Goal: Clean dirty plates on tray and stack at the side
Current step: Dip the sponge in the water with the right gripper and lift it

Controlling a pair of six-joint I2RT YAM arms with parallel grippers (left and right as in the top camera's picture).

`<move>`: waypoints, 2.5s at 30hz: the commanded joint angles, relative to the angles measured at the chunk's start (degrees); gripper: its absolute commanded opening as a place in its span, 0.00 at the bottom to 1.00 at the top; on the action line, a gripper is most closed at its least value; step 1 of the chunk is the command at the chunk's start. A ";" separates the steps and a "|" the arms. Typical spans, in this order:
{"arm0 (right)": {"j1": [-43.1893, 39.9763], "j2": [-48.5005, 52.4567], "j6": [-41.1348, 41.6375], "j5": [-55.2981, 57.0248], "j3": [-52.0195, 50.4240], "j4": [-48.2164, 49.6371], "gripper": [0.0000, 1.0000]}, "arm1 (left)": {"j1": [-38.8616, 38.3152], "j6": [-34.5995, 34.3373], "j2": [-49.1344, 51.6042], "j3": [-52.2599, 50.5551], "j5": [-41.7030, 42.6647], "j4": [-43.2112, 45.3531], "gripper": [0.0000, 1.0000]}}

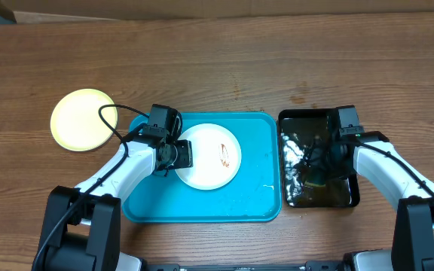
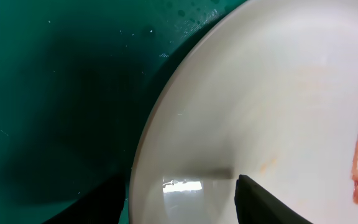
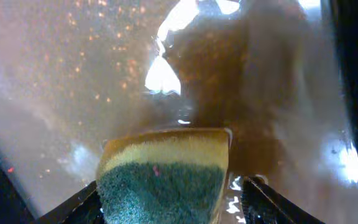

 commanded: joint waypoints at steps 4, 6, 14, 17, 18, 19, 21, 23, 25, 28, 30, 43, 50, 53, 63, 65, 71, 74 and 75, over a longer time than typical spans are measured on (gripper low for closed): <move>0.09 -0.17 -0.50 2.23 0.70 0.46 0.45 | -0.31 -0.09 0.68 -0.46 -1.29 -0.57 0.59; 0.42 -0.17 -0.50 2.23 0.70 0.46 0.34 | -0.31 -0.09 0.68 -0.46 -1.29 -0.57 0.59; 0.50 -0.17 -0.28 2.21 0.70 -2.69 0.58 | -0.31 -0.09 0.68 -0.46 -1.29 -0.57 0.59; 0.50 -0.17 -0.31 0.42 0.70 -4.76 0.65 | -0.31 -0.09 0.70 -0.46 -1.29 -0.59 0.59; 0.50 -0.17 -0.31 -0.85 0.70 -5.62 0.65 | -0.31 -0.09 0.68 -0.46 -1.29 -0.59 0.59; 0.50 -0.17 -0.33 -1.73 0.70 -6.21 0.60 | -0.31 -0.09 0.68 -0.46 -1.29 -0.59 0.59; 0.50 -0.17 -0.31 -2.34 0.68 -6.75 0.39 | -0.31 -0.11 0.68 -0.46 -1.29 -0.59 0.59; 0.50 -0.20 -0.37 -2.29 0.70 -6.56 0.16 | -0.31 -0.11 0.68 -0.46 -1.29 -0.50 0.52; 0.48 -0.20 -0.61 -2.29 0.81 -6.03 0.04 | -0.31 -0.09 0.68 -0.46 -1.29 -0.46 0.42; 0.42 -0.26 -0.79 -2.51 3.74 -8.61 0.04 | -0.31 -0.09 0.68 -0.46 -1.29 -0.46 0.26; 0.44 -0.37 -1.81 -2.54 7.63 -13.05 0.04 | -0.31 -0.09 0.68 -0.46 -1.29 -0.46 0.16; 0.44 -0.31 -3.82 1.01 15.67 -24.70 0.04 | -0.31 -0.07 0.68 -0.46 -1.40 -0.44 0.04; 0.44 -0.31 -5.27 0.20 15.67 -25.11 0.04 | -0.31 -0.11 0.70 -0.46 -3.02 -0.15 0.23; 0.44 -0.31 -5.29 0.07 15.61 -25.35 0.04 | -0.31 -0.13 0.70 -0.46 -3.02 0.24 0.37; 0.44 -0.31 -5.29 0.07 15.50 -24.50 0.04 | -0.31 -0.11 0.70 -0.46 -2.58 0.44 0.10; 0.44 -0.31 -5.29 0.07 15.28 -24.44 0.04 | -0.31 -0.11 0.68 -0.46 -2.60 0.46 0.14; 0.44 -0.28 -5.46 0.07 13.92 -22.45 0.04 | -0.31 -0.11 0.85 -0.46 -2.60 1.46 0.18; 0.44 -0.31 -7.32 -1.09 15.30 -22.95 0.04 | -0.33 -0.11 0.90 -0.48 -2.54 1.07 0.07; 0.44 -0.31 -7.80 -1.53 16.46 -23.98 0.04 | -0.35 -0.11 0.90 -0.48 -2.56 0.85 0.04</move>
